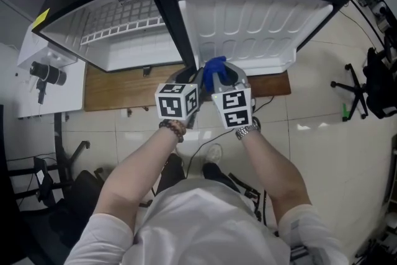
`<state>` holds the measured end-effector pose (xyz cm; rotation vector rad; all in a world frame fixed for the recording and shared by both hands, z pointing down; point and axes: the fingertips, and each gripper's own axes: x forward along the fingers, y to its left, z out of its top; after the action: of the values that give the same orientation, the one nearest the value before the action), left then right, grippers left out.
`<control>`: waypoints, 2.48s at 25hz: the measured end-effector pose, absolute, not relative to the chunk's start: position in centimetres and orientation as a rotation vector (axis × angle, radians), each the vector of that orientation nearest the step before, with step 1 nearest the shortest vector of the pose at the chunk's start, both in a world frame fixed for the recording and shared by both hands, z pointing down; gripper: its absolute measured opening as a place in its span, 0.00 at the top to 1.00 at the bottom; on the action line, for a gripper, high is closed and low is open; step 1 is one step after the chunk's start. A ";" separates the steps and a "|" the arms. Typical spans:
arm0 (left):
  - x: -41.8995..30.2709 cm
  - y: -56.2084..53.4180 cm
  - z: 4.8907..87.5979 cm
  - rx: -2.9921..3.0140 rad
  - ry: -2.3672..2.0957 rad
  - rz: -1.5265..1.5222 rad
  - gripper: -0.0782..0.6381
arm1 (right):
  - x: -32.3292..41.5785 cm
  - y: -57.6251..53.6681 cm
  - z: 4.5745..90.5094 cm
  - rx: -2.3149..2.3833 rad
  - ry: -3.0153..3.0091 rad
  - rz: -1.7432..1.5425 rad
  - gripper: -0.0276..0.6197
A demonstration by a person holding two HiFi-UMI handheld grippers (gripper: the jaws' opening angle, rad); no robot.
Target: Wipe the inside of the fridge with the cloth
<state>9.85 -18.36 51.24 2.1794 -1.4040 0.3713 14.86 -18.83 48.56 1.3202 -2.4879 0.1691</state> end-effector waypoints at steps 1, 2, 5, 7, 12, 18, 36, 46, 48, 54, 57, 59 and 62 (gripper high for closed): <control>9.8 -18.3 51.2 2.180 -1.402 0.368 0.75 | 14.5 -19.0 49.1 1.305 -2.479 0.179 0.88; 9.7 -18.1 51.2 2.180 -1.402 0.364 0.75 | 14.3 -19.2 49.7 1.292 -2.467 0.191 0.88; 9.6 -17.7 51.0 2.185 -1.401 0.350 0.75 | 14.4 -19.7 51.3 1.282 -2.411 0.229 0.88; 9.6 -17.4 50.9 2.192 -1.400 0.348 0.75 | 15.0 -19.9 52.0 1.293 -2.376 0.250 0.88; 10.0 -16.5 51.4 2.188 -1.391 0.347 0.75 | 17.0 -20.3 52.7 1.337 -2.320 0.271 0.88; 10.6 -16.1 52.0 2.182 -1.377 0.351 0.75 | 20.2 -21.0 52.9 1.406 -2.264 0.280 0.88; 14.0 -15.9 54.0 2.072 -1.258 0.248 0.75 | 32.4 -23.4 53.0 1.606 -2.063 0.255 0.88; 14.8 -17.1 55.0 1.976 -1.203 0.130 0.71 | 37.3 -24.2 52.9 1.697 -1.956 0.270 0.88; 15.0 -17.3 55.0 1.960 -1.193 0.106 0.71 | 37.7 -24.2 52.9 1.708 -1.945 0.273 0.88; 15.3 -18.1 55.5 1.895 -1.171 0.014 0.70 | 38.0 -24.0 52.9 1.713 -1.938 0.271 0.88; 15.4 -18.6 55.6 1.858 -1.156 -0.055 0.70 | 37.8 -23.8 52.5 1.713 -1.955 0.267 0.88; 15.5 -18.9 55.6 1.833 -1.148 -0.101 0.69 | 37.7 -23.5 52.1 1.713 -1.971 0.258 0.88; 15.5 -19.3 55.9 1.797 -1.141 -0.161 0.69 | 37.4 -23.0 51.3 1.716 -2.000 0.248 0.88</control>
<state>15.50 -19.29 55.88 1.7972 -1.1409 -0.1610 37.38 -22.96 51.28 1.7159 -2.0004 0.2475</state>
